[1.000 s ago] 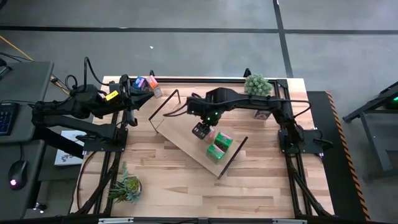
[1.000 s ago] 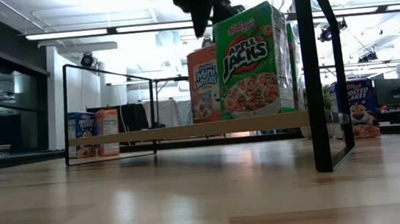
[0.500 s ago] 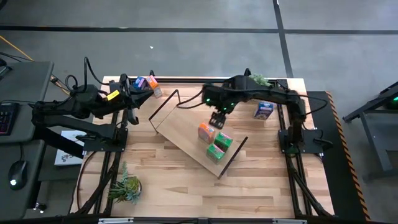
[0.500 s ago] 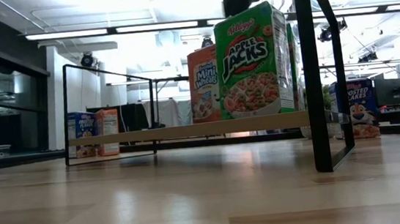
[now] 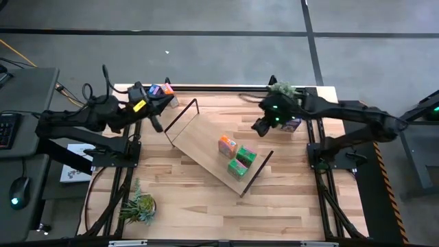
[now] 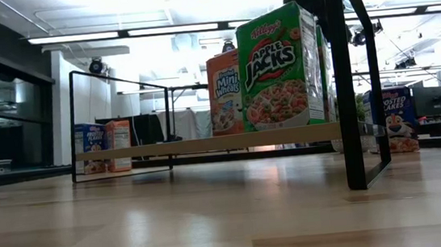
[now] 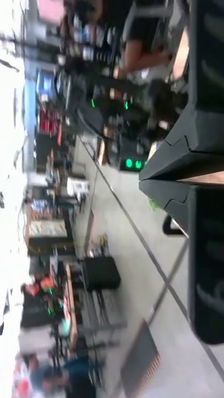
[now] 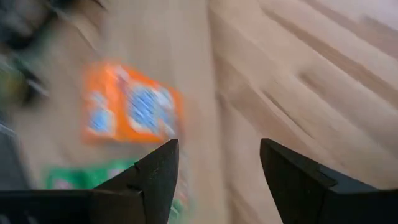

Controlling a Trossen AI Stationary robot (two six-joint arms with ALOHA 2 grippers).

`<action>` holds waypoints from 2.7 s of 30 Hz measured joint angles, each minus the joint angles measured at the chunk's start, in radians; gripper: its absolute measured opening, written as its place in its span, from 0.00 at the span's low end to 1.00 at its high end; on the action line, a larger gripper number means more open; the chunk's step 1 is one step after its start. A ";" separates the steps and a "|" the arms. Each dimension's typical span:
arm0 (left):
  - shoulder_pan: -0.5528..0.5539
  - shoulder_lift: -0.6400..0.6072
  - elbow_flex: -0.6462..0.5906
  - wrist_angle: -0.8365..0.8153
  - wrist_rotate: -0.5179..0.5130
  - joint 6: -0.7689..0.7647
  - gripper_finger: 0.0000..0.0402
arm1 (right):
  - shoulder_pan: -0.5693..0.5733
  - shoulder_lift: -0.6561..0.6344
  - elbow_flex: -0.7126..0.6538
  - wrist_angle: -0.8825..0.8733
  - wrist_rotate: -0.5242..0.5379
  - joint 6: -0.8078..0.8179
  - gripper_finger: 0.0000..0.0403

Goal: Stack cereal on shelf
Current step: Put the orange cereal box on the shelf aligned with the orange cereal box

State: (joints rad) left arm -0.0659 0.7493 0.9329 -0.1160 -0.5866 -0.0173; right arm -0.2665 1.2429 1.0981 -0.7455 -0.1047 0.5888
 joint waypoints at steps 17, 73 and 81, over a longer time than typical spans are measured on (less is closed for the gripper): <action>0.563 0.274 0.210 -0.496 0.130 -0.274 0.63 | -0.002 -0.163 -0.208 0.364 0.021 0.103 0.54; 0.754 0.890 0.210 -0.718 0.026 -1.496 0.76 | -0.002 -0.163 -0.208 0.362 0.097 0.118 0.54; 0.765 0.953 0.209 -0.679 0.078 -1.551 0.73 | -0.002 -0.163 -0.208 0.362 0.113 0.118 0.54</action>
State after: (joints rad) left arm 0.6994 1.7027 1.1419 -0.7948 -0.5084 -1.5680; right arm -0.2684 1.0801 0.8906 -0.3837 0.0078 0.7071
